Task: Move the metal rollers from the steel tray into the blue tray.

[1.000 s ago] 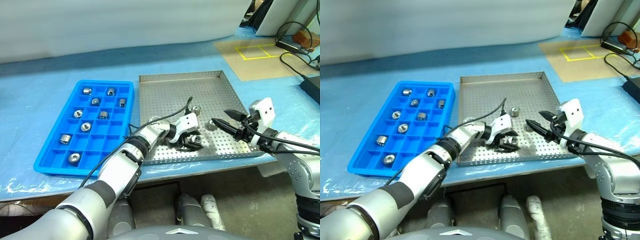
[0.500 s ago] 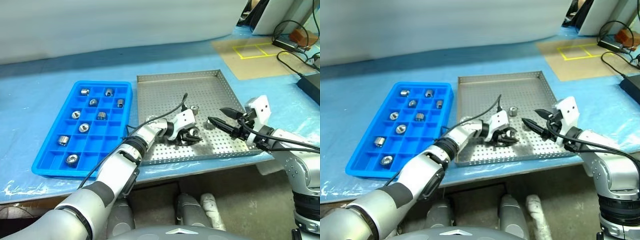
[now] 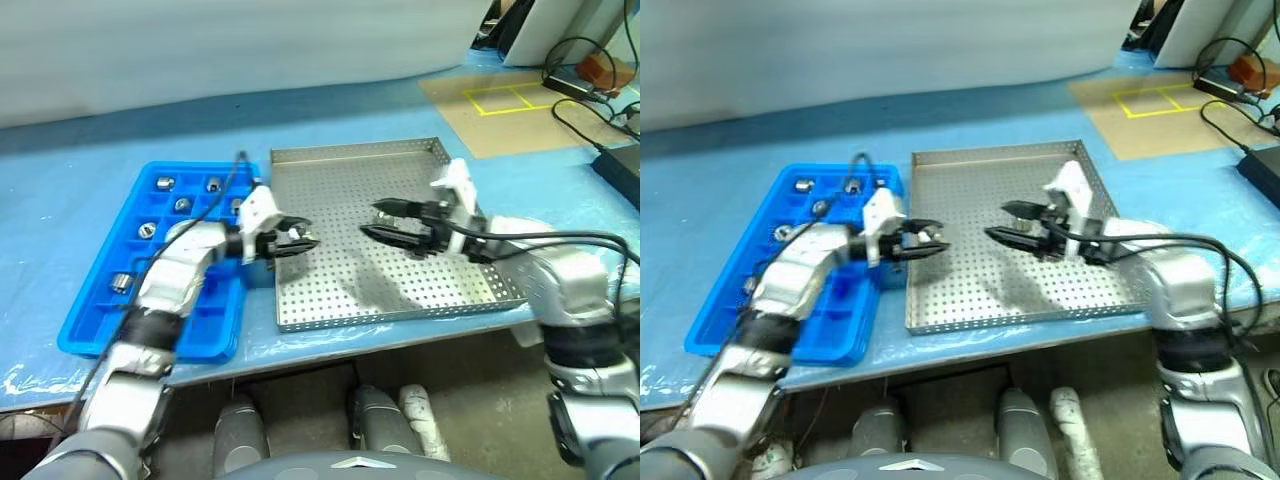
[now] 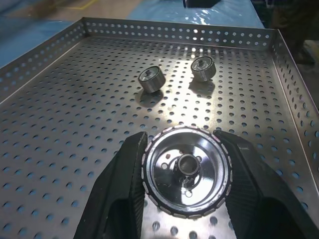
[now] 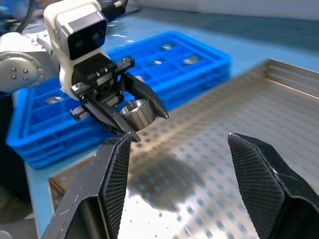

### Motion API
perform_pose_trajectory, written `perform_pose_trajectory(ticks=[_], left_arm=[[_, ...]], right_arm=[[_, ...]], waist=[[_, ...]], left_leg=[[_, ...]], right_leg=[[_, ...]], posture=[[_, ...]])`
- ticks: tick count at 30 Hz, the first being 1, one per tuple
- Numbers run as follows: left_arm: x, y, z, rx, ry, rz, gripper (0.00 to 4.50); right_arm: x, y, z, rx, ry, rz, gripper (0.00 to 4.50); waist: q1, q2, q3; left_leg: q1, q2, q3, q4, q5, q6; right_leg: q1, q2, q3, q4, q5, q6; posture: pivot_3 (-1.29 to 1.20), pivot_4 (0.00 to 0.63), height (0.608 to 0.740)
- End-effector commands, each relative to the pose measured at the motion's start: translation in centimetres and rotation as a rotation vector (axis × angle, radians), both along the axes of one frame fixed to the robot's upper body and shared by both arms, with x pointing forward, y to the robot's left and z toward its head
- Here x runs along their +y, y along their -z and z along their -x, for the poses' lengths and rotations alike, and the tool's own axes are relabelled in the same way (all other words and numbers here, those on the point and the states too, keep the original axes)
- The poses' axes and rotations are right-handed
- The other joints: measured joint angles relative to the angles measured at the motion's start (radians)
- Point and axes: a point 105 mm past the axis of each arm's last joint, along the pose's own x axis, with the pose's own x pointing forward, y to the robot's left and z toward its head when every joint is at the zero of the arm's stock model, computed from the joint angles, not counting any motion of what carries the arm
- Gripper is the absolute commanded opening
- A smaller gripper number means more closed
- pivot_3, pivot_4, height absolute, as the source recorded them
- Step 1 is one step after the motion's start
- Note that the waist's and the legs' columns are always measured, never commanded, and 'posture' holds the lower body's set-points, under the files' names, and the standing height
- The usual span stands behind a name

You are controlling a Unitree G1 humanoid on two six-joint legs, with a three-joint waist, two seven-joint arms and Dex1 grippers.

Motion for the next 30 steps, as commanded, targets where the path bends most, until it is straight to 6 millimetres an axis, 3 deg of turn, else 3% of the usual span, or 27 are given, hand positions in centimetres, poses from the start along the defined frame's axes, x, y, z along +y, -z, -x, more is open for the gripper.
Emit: perform_pose_trajectory(ticks=[1, 4, 7, 9, 13, 19, 25, 30], left_arm=[[1.6, -3.5, 1.5, -0.116, -0.086, 0.074, 1.76], [3.4, -4.2, 2.0, -0.144, -0.192, 0.09, 1.76], [7.3, -2.8, 0.3, -0.157, -0.456, 0.052, 1.76], [8.6, -1.5, 0.0, -0.148, -0.544, 0.025, 1.76], [9.3, -0.3, 0.4, -0.1, -0.616, 0.071, 1.76], [9.9, 2.3, 2.2, -0.031, -0.582, -0.014, 1.76], [11.4, 3.1, 2.5, -0.005, -0.618, -0.068, 1.76], [10.0, 4.3, 2.6, 0.031, -0.548, -0.084, 1.76]], right_arm=[[2.1, -0.4, -0.5, -0.043, -0.121, 0.006, 3.23], [3.5, -0.3, -1.3, -0.057, -0.189, 0.018, 3.23], [5.0, -0.4, -2.0, -0.066, -0.255, 0.018, 3.23], [5.7, -0.3, -2.3, -0.072, -0.282, 0.024, 3.23], [6.3, 0.0, -2.6, -0.079, -0.307, 0.031, 3.23], [5.9, 0.7, -2.9, -0.08, -0.296, 0.05, 3.23], [5.3, 1.0, -3.0, -0.083, -0.261, 0.058, 3.23], [4.9, 1.5, -2.9, -0.078, -0.237, 0.059, 3.23]], waist=[[0.03, 0.001, 0.001], [0.059, 0.001, 0.001], [0.089, 0.001, 0.001], [0.094, 0.001, 0.001], [0.112, 0.0, 0.001], [0.131, 0.0, 0.001], [0.135, 0.0, 0.001], [0.134, 0.0, 0.001]], left_leg=[[0.0, 0.0, 0.0, 0.0, 0.0, 0.0], [-0.003, 0.0, 0.0, 0.001, 0.0, 0.0], [-0.005, 0.0, -0.001, 0.001, 0.0, 0.0], [-0.005, 0.0, -0.002, 0.001, 0.0, 0.0], [-0.008, 0.0, -0.003, 0.002, 0.0, 0.0], [-0.01, 0.001, -0.006, 0.002, 0.002, -0.003], [-0.01, 0.001, -0.007, 0.003, 0.003, -0.003], [-0.008, 0.001, -0.007, 0.004, 0.003, -0.003]], right_leg=[[0.0, 0.0, 0.0, 0.0, 0.0, 0.0], [-0.001, -0.001, -0.001, 0.0, 0.0, 0.0], [-0.002, -0.001, -0.002, 0.0, 0.0, 0.0], [-0.002, -0.001, -0.003, 0.001, 0.0, 0.0], [-0.004, -0.001, -0.006, 0.001, 0.0, 0.0], [-0.006, -0.001, -0.01, 0.003, 0.0, 0.0], [-0.005, -0.001, -0.01, 0.004, 0.0, 0.0], [-0.005, -0.001, -0.009, 0.007, 0.0, 0.0]], posture=[[0.09, 0.15, 0.74], [0.17, 0.15, 0.74], [0.25, 0.15, 0.74], [0.28, 0.15, 0.74], [0.3, 0.15, 0.74], [0.29, 0.15, 0.74], [0.26, 0.15, 0.74], [0.24, 0.15, 0.74]])
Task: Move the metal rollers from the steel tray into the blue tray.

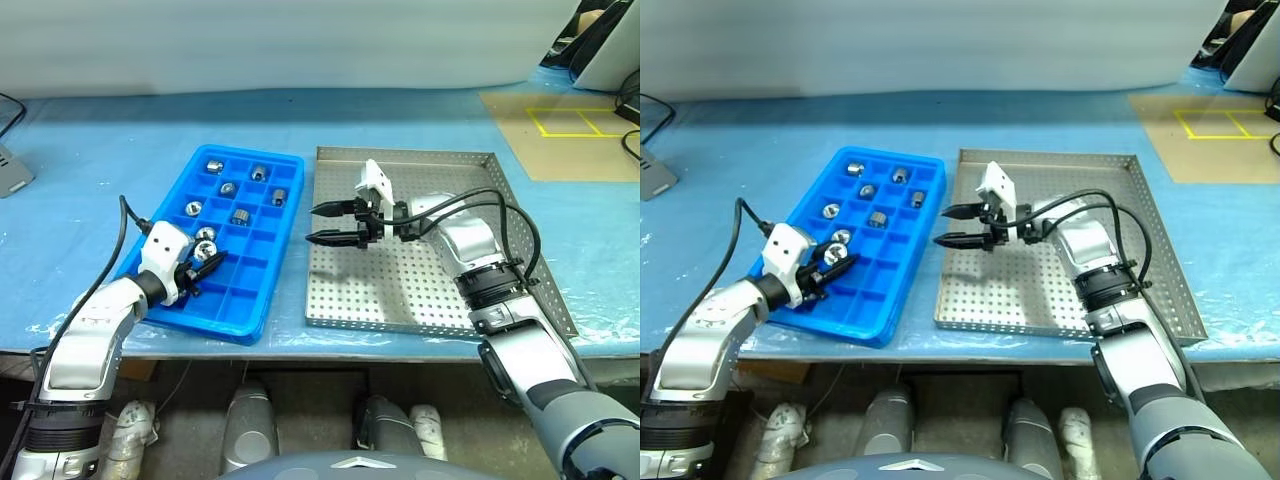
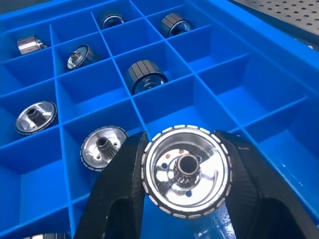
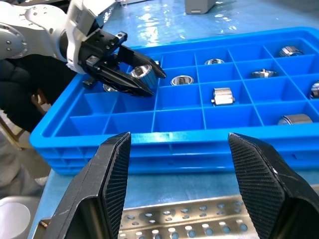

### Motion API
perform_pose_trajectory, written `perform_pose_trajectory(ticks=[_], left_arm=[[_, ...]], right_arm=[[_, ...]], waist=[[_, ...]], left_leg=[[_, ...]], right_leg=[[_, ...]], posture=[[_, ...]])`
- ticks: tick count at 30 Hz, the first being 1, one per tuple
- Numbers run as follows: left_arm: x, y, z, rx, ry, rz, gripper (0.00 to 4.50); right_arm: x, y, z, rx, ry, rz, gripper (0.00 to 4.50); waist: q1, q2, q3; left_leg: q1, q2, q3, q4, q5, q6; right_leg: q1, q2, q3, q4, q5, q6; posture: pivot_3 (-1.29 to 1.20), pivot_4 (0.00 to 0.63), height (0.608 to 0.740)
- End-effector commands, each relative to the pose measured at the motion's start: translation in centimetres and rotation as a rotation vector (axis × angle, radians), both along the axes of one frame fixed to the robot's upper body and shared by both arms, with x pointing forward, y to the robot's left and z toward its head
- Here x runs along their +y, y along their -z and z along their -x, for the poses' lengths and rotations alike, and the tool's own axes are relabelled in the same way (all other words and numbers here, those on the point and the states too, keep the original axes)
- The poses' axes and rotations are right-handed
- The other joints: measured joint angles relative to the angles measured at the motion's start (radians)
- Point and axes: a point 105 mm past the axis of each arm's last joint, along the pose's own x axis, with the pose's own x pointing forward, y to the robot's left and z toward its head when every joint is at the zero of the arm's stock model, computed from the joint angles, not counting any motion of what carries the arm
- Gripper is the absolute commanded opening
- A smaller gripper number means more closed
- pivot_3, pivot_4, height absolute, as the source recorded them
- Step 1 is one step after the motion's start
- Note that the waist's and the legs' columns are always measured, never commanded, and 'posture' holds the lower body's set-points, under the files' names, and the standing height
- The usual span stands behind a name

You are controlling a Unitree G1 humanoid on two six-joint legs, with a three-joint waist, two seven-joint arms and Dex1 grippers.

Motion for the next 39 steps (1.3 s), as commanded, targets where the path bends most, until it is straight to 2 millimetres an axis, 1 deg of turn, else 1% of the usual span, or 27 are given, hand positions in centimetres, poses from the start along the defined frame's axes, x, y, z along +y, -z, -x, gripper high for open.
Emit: perform_pose_trajectory(ticks=[1, 2, 4, 5, 9, 11, 13, 15, 17, 19, 21, 22, 23, 26, 28, 31, 34, 37, 39], left_arm=[[-1.5, 0.1, 0.1, -0.002, 0.073, 0.008, 1.76], [-1.8, 0.1, 0.0, 0.001, 0.082, 0.021, 1.76], [-2.1, 0.2, -0.2, 0.011, 0.096, 0.024, 2.49], [-2.1, 0.3, -0.2, 0.014, 0.102, 0.01, 2.71], [-1.6, 0.6, -0.5, 0.046, 0.097, -0.015, 4.02], [-1.5, 0.0, -0.8, 0.044, 0.087, 0.027, 4.02], [-1.7, -1.2, -1.3, 0.018, 0.094, 0.064, 4.02], [-2.3, -3.0, -1.7, -0.034, 0.113, 0.087, 4.02], [-3.4, -5.3, -1.8, -0.087, 0.167, 0.145, 4.02], [-4.6, -7.4, -1.8, -0.133, 0.224, 0.208, 4.02], [-6.2, -8.9, -1.9, -0.171, 0.287, 0.273, 4.02], [-7.1, -9.3, -2.1, -0.175, 0.312, 0.298, 4.02], [-7.9, -9.4, -2.3, -0.175, 0.334, 0.315, 4.02], [-10.6, -9.1, -2.8, -0.16, 0.398, 0.319, 4.02], [-12.2, -8.8, -3.3, -0.151, 0.425, 0.326, 4.02], [-13.9, -8.0, -3.6, -0.139, 0.462, 0.298, 4.02], [-14.7, -7.7, -3.3, -0.128, 0.495, 0.3, 4.02], [-14.5, -7.3, -3.1, -0.114, 0.501, 0.295, 4.02], [-14.3, -7.1, -3.0, -0.107, 0.5, 0.291, 4.02]], right_arm=[[-0.2, -0.9, 0.3, -0.051, 0.005, -0.019, 3.23], [-0.3, -0.8, 0.3, -0.051, 0.009, -0.019, 3.23], [-0.4, -0.9, 0.3, -0.053, 0.023, -0.023, 3.23], [-0.6, -1.0, 0.2, -0.054, 0.029, -0.023, 3.23], [-1.3, -1.0, 0.0, -0.057, 0.063, -0.022, 3.23], [-1.6, -1.0, 0.0, -0.057, 0.078, -0.025, 3.23], [-1.8, -1.1, 0.0, -0.053, 0.092, -0.033, 3.23], [-2.3, -1.2, -0.1, -0.052, 0.111, -0.039, 3.23], [-3.2, -1.4, -0.4, -0.058, 0.151, -0.04, 3.23], [-4.4, -1.5, -1.2, -0.074, 0.214, -0.036, 3.23], [-6.1, -1.7, -3.2, -0.115, 0.347, -0.04, 3.23], [-7.1, -1.6, -4.4, -0.139, 0.429, -0.027, 3.23], [-8.0, -1.5, -5.3, -0.166, 0.494, -0.008, 3.23], [-10.0, -1.5, -7.1, -0.195, 0.629, -0.007, 3.23], [-11.3, -1.1, -8.1, -0.22, 0.715, 0.031, 3.23], [-12.9, -0.2, -8.7, -0.234, 0.802, 0.081, 3.23], [-13.7, 0.2, -8.6, -0.224, 0.815, 0.086, 3.23], [-14.5, 0.8, -7.5, -0.196, 0.778, 0.104, 3.23], [-15.0, 0.6, -6.6, -0.179, 0.756, 0.086, 3.23]], waist=[[0.0, 0.0, 0.0], [-0.001, 0.0, 0.0], [-0.001, 0.0, 0.0], [0.0, 0.0, 0.0], [0.0, 0.0, 0.0], [0.001, 0.0, 0.0], [0.0, 0.0, 0.0], [0.0, 0.0, 0.0], [-0.002, 0.0, 0.0], [-0.002, 0.0, 0.0], [-0.004, -0.001, 0.0], [-0.007, -0.001, 0.0], [-0.009, -0.001, -0.001], [-0.021, -0.001, -0.001], [-0.029, -0.001, -0.001], [-0.034, -0.001, -0.001], [-0.046, -0.001, -0.001], [-0.054, -0.001, -0.001], [-0.054, -0.001, -0.001]], left_leg=[[0.0, 0.0, 0.0, 0.0, 0.0, 0.0], [0.001, 0.0, 0.0, 0.0, 0.0, 0.0], [0.001, 0.0, 0.0, 0.001, 0.0, -0.001], [0.001, 0.0, 0.0, 0.002, 0.0, -0.001], [0.001, -0.001, -0.001, 0.005, 0.0, 0.0], [0.001, -0.001, -0.001, 0.006, 0.0, 0.0], [0.001, -0.002, -0.001, 0.007, 0.0, 0.0], [0.001, -0.001, -0.001, 0.008, 0.0, 0.0], [0.001, -0.001, -0.001, 0.009, 0.0, 0.0], [0.001, -0.001, -0.001, 0.01, 0.001, -0.001], [0.001, -0.001, -0.001, 0.01, 0.001, -0.001], [0.002, -0.001, -0.001, 0.011, 0.002, -0.002], [0.002, -0.001, -0.001, 0.011, 0.002, -0.003], [0.001, -0.002, -0.001, 0.012, 0.002, -0.003], [0.0, -0.002, -0.001, 0.012, 0.002, -0.003], [-0.001, -0.002, -0.001, 0.012, 0.002, -0.003], [-0.002, -0.002, -0.001, 0.011, 0.002, -0.002], [-0.003, -0.002, -0.001, 0.011, 0.001, 0.0], [-0.003, -0.002, -0.001, 0.011, 0.001, 0.0]], right_leg=[[0.0, 0.0, 0.0, 0.001, 0.0, 0.0], [0.0, 0.0, 0.0, 0.001, 0.0, 0.0], [-0.001, 0.0, 0.0, 0.004, 0.0, 0.0], [-0.001, 0.0, 0.001, 0.005, 0.0, 0.0], [0.0, -0.001, 0.003, 0.007, 0.0, 0.0], [0.0, -0.001, 0.003, 0.008, 0.0, 0.0], [0.0, -0.001, 0.006, 0.008, 0.0, 0.0], [0.0, -0.001, 0.007, 0.01, 0.0, 0.0], [0.0, -0.001, 0.007, 0.011, 0.0, 0.0], [0.0, -0.001, 0.007, 0.011, 0.0, 0.0], [0.0, -0.001, 0.008, 0.011, 0.0, 0.0], [0.0, -0.001, 0.008, 0.011, 0.0, 0.0], [0.0, 0.0, 0.008, 0.011, 0.0, 0.0], [0.0, -0.001, 0.008, 0.011, 0.0, 0.0], [-0.001, -0.001, 0.008, 0.011, 0.0, 0.0], [-0.002, 0.0, 0.008, 0.011, 0.0, 0.0], [-0.003, 0.0, 0.008, 0.011, 0.0, 0.0], [-0.003, 0.0, 0.008, 0.011, 0.0, 0.0], [-0.003, 0.0, 0.008, 0.011, 0.0, 0.0]], posture=[[0.23, 0.15, 0.74], [0.22, 0.15, 0.74], [0.22, 0.15, 0.74], [0.2, 0.15, 0.74], [0.19, 0.15, 0.74], [0.18, 0.15, 0.74], [0.17, 0.15, 0.74], [0.16, 0.15, 0.74], [0.15, 0.15, 0.74], [0.15, 0.15, 0.74], [0.13, 0.15, 0.74], [0.13, 0.15, 0.74], [0.13, 0.15, 0.74], [0.11, 0.15, 0.74], [0.09, 0.15, 0.74], [0.08, 0.15, 0.74], [0.06, 0.15, 0.74], [0.05, 0.15, 0.74], [0.05, 0.15, 0.74]])
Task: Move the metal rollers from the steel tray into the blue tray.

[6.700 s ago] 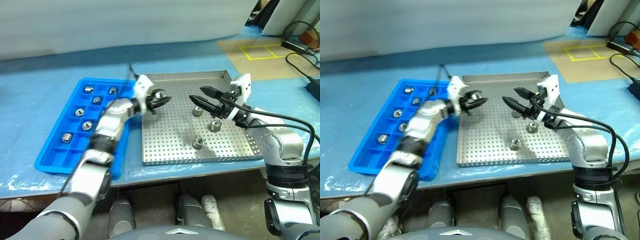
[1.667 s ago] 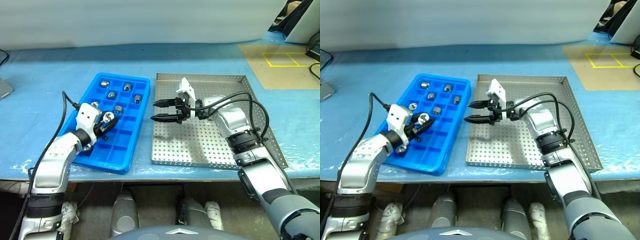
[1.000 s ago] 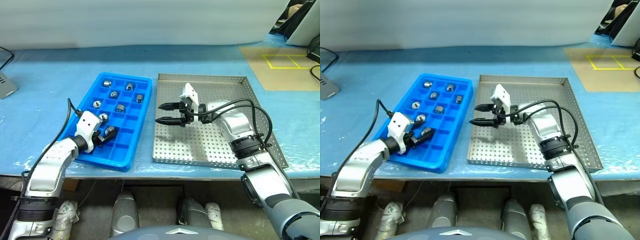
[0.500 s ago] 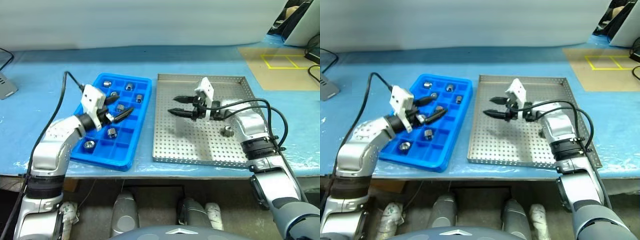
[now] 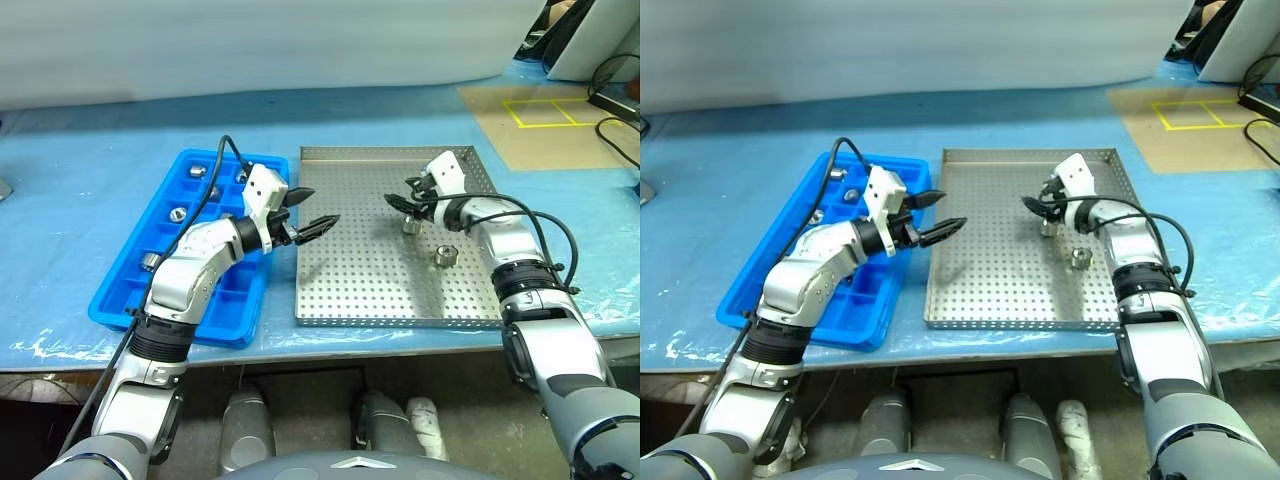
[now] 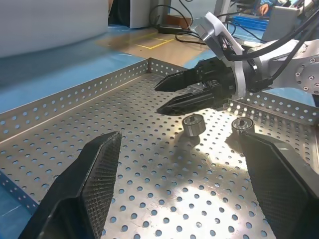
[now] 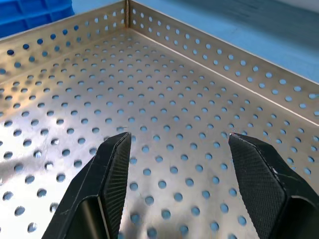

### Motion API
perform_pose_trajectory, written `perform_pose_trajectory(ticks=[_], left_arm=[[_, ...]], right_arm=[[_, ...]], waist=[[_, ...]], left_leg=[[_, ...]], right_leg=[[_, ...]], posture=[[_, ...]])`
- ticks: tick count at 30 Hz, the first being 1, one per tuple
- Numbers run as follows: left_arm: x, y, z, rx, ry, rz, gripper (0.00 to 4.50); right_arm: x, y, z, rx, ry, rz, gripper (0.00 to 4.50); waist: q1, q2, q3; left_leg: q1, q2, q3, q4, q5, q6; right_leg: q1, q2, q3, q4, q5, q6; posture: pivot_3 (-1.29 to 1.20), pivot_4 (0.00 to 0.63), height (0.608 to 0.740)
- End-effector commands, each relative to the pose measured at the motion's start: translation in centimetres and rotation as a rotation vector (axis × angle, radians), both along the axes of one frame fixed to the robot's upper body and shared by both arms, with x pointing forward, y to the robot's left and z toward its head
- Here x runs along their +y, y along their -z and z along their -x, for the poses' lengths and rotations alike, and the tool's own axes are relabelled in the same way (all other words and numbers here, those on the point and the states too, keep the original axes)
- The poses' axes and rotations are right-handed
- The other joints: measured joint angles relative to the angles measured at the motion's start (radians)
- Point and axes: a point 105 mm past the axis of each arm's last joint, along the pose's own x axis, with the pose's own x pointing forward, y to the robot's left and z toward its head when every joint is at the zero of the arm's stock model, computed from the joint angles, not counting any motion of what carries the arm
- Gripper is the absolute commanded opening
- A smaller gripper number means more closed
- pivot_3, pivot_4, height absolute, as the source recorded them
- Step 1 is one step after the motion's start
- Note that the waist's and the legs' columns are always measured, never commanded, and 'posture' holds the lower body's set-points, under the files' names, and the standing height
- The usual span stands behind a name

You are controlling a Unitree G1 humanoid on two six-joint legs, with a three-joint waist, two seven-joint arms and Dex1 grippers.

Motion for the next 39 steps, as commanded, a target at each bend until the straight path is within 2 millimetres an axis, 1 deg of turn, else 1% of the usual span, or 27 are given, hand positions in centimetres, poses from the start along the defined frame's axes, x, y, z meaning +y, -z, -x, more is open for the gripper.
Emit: perform_pose_trajectory(ticks=[1, 3, 5, 7, 8, 10, 13, 16, 18, 20, 22, 24, 26, 30, 34, 39], left_arm=[[0.2, -0.7, 0.5, -0.04, 0.013, -0.002, 4.02], [0.3, -0.8, 0.7, -0.041, 0.015, -0.002, 4.02], [0.3, -0.8, 0.7, -0.034, 0.011, 0.002, 4.02], [0.3, -0.4, 0.9, -0.019, 0.013, -0.001, 4.02], [0.2, -0.3, 0.9, -0.015, 0.015, -0.002, 4.02], [0.1, -0.3, 1.0, -0.01, 0.022, -0.002, 4.02], [-0.2, -0.1, 0.9, -0.003, 0.035, -0.007, 4.02], [-0.5, -0.2, 0.8, -0.004, 0.046, -0.014, 4.02], [-0.7, -0.3, 0.7, -0.01, 0.056, -0.02, 4.02], [-1.0, -0.5, 1.0, -0.006, 0.086, -0.018, 4.02], [-1.3, -0.3, 1.8, 0.009, 0.138, -0.032, 4.02], [-1.3, 0.2, 2.4, 0.013, 0.174, -0.054, 4.02], [-0.9, 0.8, 2.3, 0.014, 0.168, -0.074, 4.02], [-0.7, 1.2, 2.6, 0.038, 0.195, -0.073, 4.02], [-0.7, 1.5, 2.3, 0.043, 0.191, -0.076, 4.02], [-0.8, 1.7, 2.0, 0.043, 0.186, -0.074, 4.02]], right_arm=[[-0.9, -2.5, 1.8, -0.036, -0.073, -0.067, 3.23], [-1.4, -3.6, 3.3, -0.035, -0.117, -0.12, 3.23], [-2.7, -4.2, 4.5, -0.005, -0.107, -0.185, 3.23], [-4.3, -3.1, 7.1, 0.088, -0.125, -0.17, 3.23], [-4.8, -2.6, 8.0, 0.12, -0.127, -0.159, 3.23], [-5.2, -1.9, 8.9, 0.151, -0.11, -0.143, 3.23], [-5.3, -0.2, 9.8, 0.185, -0.087, -0.105, 3.23], [-4.9, 0.6, 9.3, 0.154, -0.052, -0.084, 3.23], [-4.7, 0.5, 8.8, 0.126, -0.03, -0.095, 3.23], [-4.5, 0.5, 8.3, 0.105, -0.011, -0.103, 3.23], [-4.5, 0.9, 8.1, 0.105, -0.002, -0.096, 3.23], [-4.6, 1.4, 8.1, 0.114, -0.001, -0.092, 3.23], [-5.1, 2.0, 8.1, 0.13, 0.012, -0.081, 3.23], [-6.3, 3.6, 8.3, 0.165, 0.051, -0.059, 3.23], [-5.8, 4.6, 8.5, 0.192, 0.037, -0.054, 3.23], [-5.1, 5.3, 8.3, 0.196, 0.038, -0.046, 3.23]], waist=[[0.0, 0.0, 0.0], [0.004, 0.0, 0.0], [0.004, 0.0, 0.0], [0.009, 0.0, 0.0], [0.013, 0.0, 0.0], [0.011, 0.0, 0.0], [-0.004, 0.0, 0.0], [-0.016, 0.0, 0.0], [-0.021, 0.0, 0.0], [-0.023, 0.0, 0.0], [-0.025, 0.0, 0.0], [-0.025, 0.0, 0.0], [-0.025, 0.0, 0.0], [-0.024, 0.0, 0.0], [-0.026, 0.0, 0.0], [-0.028, 0.0, 0.0]], left_leg=[[0.0, 0.0, 0.0, 0.0, 0.001, 0.002], [0.0, 0.0, 0.0, 0.0, 0.001, 0.003], [0.001, 0.0, 0.001, 0.0, -0.001, 0.006], [0.002, 0.0, 0.002, 0.001, -0.002, 0.007], [0.002, 0.0, 0.002, 0.001, -0.002, 0.007], [0.006, 0.001, 0.002, 0.001, -0.004, 0.005], [0.008, 0.001, 0.003, 0.001, -0.003, 0.005], [0.011, 0.0, 0.006, 0.001, -0.003, 0.004], [0.011, 0.0, 0.006, 0.001, -0.003, 0.004], [0.01, 0.0, 0.006, 0.001, -0.003, 0.004], [0.009, -0.001, 0.006, 0.0, -0.004, 0.005], [0.007, -0.001, 0.006, 0.0, -0.004, 0.005], [0.006, -0.001, 0.006, 0.0, -0.004, 0.005], [0.005, -0.001, 0.006, 0.0, -0.005, 0.006], [0.006, -0.001, 0.006, 0.0, -0.005, 0.006], [0.007, -0.001, 0.006, 0.0, -0.004, 0.006]], right_leg=[[0.0, 0.0, 0.0, 0.0, 0.0, 0.0], [0.0, 0.0, 0.0, 0.0, 0.0, 0.0], [0.001, 0.0, 0.0, -0.001, 0.0, 0.0], [0.001, 0.0, 0.0, -0.001, 0.0, 0.0], [0.002, 0.0, 0.0, -0.001, 0.0, 0.0], [0.007, 0.0, 0.001, -0.003, 0.0, 0.0], [0.007, 0.0, 0.001, -0.003, 0.0, 0.0], [0.007, 0.0, 0.001, -0.002, 0.0, 0.001], [0.007, 0.0, 0.001, -0.002, 0.0, 0.001], [0.006, 0.0, 0.001, -0.002, 0.0, 0.001], [0.005, 0.0, 0.001, -0.003, 0.0, 0.001], [0.004, 0.0, 0.001, -0.004, 0.0, 0.001], [0.004, 0.0, 0.001, -0.005, -0.001, 0.001], [0.004, -0.001, 0.001, -0.005, -0.001, 0.001], [0.004, -0.001, 0.001, -0.005, -0.001, 0.001], [0.004, 0.0, 0.001, -0.004, -0.001, 0.001]], posture=[[0.06, 0.15, 0.74], [0.05, 0.15, 0.74], [0.04, 0.15, 0.74], [0.03, 0.15, 0.74], [0.03, 0.15, 0.74], [0.01, 0.15, 0.74], [-0.01, 0.15, 0.74], [-0.02, 0.15, 0.74], [-0.02, 0.15, 0.74], [-0.02, 0.15, 0.74], [-0.02, 0.15, 0.74], [-0.02, 0.15, 0.74], [-0.01, 0.15, 0.74], [-0.01, 0.15, 0.74], [-0.01, 0.15, 0.74], [-0.02, 0.15, 0.74]])
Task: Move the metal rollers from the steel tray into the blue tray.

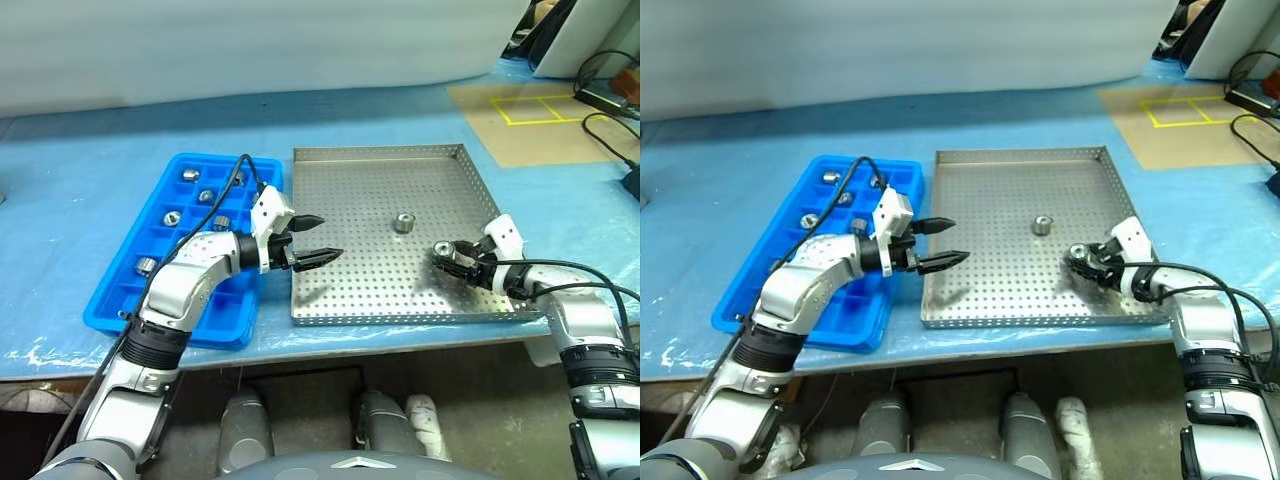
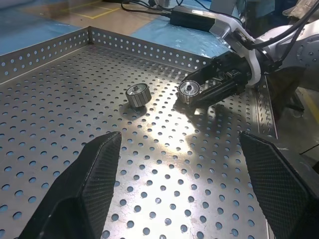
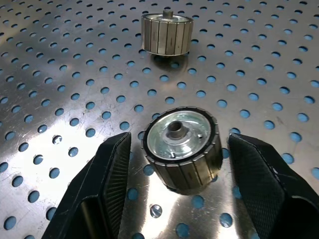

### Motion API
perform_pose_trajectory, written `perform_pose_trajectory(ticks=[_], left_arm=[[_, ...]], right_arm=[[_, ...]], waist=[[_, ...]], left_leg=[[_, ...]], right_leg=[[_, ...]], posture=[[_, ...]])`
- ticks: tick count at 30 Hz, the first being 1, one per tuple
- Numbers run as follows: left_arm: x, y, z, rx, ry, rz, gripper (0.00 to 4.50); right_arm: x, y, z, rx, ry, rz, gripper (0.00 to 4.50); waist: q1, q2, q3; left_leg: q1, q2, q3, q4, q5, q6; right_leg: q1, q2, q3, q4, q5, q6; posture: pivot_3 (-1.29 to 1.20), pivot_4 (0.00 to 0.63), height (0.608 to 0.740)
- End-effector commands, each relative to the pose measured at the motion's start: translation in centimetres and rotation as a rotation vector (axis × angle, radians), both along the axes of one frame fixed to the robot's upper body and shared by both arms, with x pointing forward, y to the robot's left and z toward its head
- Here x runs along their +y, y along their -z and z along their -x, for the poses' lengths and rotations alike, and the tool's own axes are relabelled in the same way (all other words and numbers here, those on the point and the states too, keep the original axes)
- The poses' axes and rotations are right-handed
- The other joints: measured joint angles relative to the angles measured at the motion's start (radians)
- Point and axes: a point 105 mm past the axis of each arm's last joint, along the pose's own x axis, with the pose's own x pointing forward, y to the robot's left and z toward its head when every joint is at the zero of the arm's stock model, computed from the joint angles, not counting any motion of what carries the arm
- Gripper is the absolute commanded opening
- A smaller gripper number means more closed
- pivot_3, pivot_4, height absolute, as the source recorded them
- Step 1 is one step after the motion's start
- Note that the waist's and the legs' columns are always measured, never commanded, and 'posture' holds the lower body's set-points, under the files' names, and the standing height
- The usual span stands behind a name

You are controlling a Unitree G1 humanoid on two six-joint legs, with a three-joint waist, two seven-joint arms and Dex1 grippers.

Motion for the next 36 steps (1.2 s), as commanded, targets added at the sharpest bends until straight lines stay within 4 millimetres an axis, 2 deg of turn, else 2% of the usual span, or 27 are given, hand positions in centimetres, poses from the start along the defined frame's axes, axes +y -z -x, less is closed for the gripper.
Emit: perform_pose_trajectory(ticks=[1, 4, 7, 10, 14, 16, 18, 20, 22, 25, 27, 32, 36], left_arm=[[-0.1, -0.6, -0.1, -0.041, 0.01, 0.004, 4.02], [0.0, -0.4, -0.2, -0.045, 0.003, -0.004, 4.06], [-0.1, -0.4, -0.2, -0.045, 0.001, -0.003, 4.06], [0.0, -0.3, -0.1, -0.043, -0.002, -0.003, 4.06], [1.0, -0.5, -0.1, -0.072, -0.025, -0.014, 4.06], [2.0, -1.2, -0.1, -0.091, -0.044, -0.009, 4.06], [3.7, -1.9, -0.2, -0.101, -0.087, -0.007, 4.06], [5.6, -2.3, -0.4, -0.111, -0.143, -0.013, 4.06], [7.9, -2.6, -0.4, -0.12, -0.218, -0.031, 4.06], [11.2, -3.1, -0.4, -0.14, -0.342, -0.052, 4.06], [12.9, -3.4, -0.6, -0.151, -0.42, -0.052, 4.06], [15.0, -3.4, -0.3, -0.165, -0.52, -0.064, 4.06], [15.6, -3.5, 0.2, -0.173, -0.569, -0.061, 4.06]], right_arm=[[0.2, -0.3, -0.2, -0.032, -0.008, 0.026, 3.23], [0.3, -0.4, -0.3, -0.042, -0.002, 0.014, 2.65], [-0.1, 0.1, -0.4, -0.043, 0.019, 0.053, 1.74], [0.7, -0.4, 0.2, -0.042, -0.042, 0.011, 1.72], [1.5, -1.4, -0.4, -0.065, -0.066, 0.026, 1.72], [3.4, -3.0, -0.2, -0.093, -0.156, -0.006, 1.72], [6.2, -5.8, 0.3, -0.142, -0.273, -0.056, 1.72], [8.9, -8.9, 0.9, -0.188, -0.371, -0.135, 1.72], [11.3, -10.3, 0.8, -0.228, -0.439, -0.153, 1.72], [15.0, -10.8, 0.0, -0.257, -0.528, -0.174, 1.72], [17.4, -10.1, -1.2, -0.265, -0.555, -0.165, 1.72], [22.4, -8.7, -3.3, -0.252, -0.61, -0.196, 1.72], [25.5, -8.4, -3.7, -0.262, -0.671, -0.194, 1.72]], waist=[[0.0, 0.0, 0.0], [0.0, 0.0, 0.0], [0.0, 0.0, 0.0], [0.0, 0.0, 0.0], [-0.001, 0.0, 0.0], [-0.002, 0.0, 0.0], [-0.005, 0.001, 0.001], [-0.008, 0.001, 0.001], [-0.012, 0.001, 0.001], [-0.012, -0.001, 0.0], [-0.002, -0.001, 0.0], [0.026, -0.001, 0.0], [0.033, -0.002, 0.0]], left_leg=[[0.0, 0.0, 0.0, 0.0, 0.0, 0.0], [0.0, 0.0, 0.0, 0.0, 0.0, 0.0], [0.0, 0.0, 0.0, 0.0, 0.0, 0.0], [0.0, 0.0, 0.0, 0.0, 0.0, 0.0], [0.0, 0.0, 0.0, 0.0, 0.0, 0.0], [0.0, 0.0, 0.0, 0.0, 0.0, 0.0], [0.0, 0.001, 0.0, -0.001, 0.0, 0.0], [0.0, 0.001, 0.0, -0.002, 0.0, -0.001], [0.0, 0.001, 0.0, -0.002, 0.001, -0.002], [0.002, 0.002, 0.0, -0.004, 0.001, -0.003], [0.001, 0.002, 0.0, -0.005, 0.002, -0.003], [-0.004, 0.001, 0.0, -0.005, 0.003, -0.005], [-0.006, 0.002, -0.002, -0.006, 0.004, -0.007]], right_leg=[[0.0, 0.0, 0.0, 0.0, 0.0, 0.0], [0.0, 0.0, 0.0, 0.0, 0.0, 0.0], [0.0, 0.0, 0.0, 0.0, 0.0, 0.0], [0.0, 0.0, 0.0, 0.0, 0.0, 0.0], [0.0, 0.0, 0.0, 0.0, 0.0, 0.0], [0.0, 0.0, 0.0, 0.0, 0.0, 0.0], [-0.001, 0.001, 0.0, 0.0, 0.0, 0.0], [-0.003, 0.001, 0.0, 0.001, 0.0, 0.0], [-0.004, 0.002, 0.001, 0.002, 0.0, 0.0], [-0.003, 0.002, 0.0, 0.002, 0.0, 0.0], [-0.003, 0.002, -0.001, 0.002, 0.0, 0.0], [-0.006, 0.0, -0.001, 0.002, 0.0, 0.0], [-0.007, 0.0, -0.002, 0.002, 0.0, 0.0]], posture=[[-0.02, 0.15, 0.74], [-0.03, 0.15, 0.74], [-0.03, 0.15, 0.74], [-0.03, 0.15, 0.74], [-0.02, 0.15, 0.74], [-0.01, 0.15, 0.74], [-0.01, 0.15, 0.74], [0.01, 0.15, 0.74], [0.03, 0.15, 0.74], [0.06, 0.15, 0.74], [0.1, 0.15, 0.74], [0.19, 0.15, 0.74], [0.25, 0.15, 0.74]])
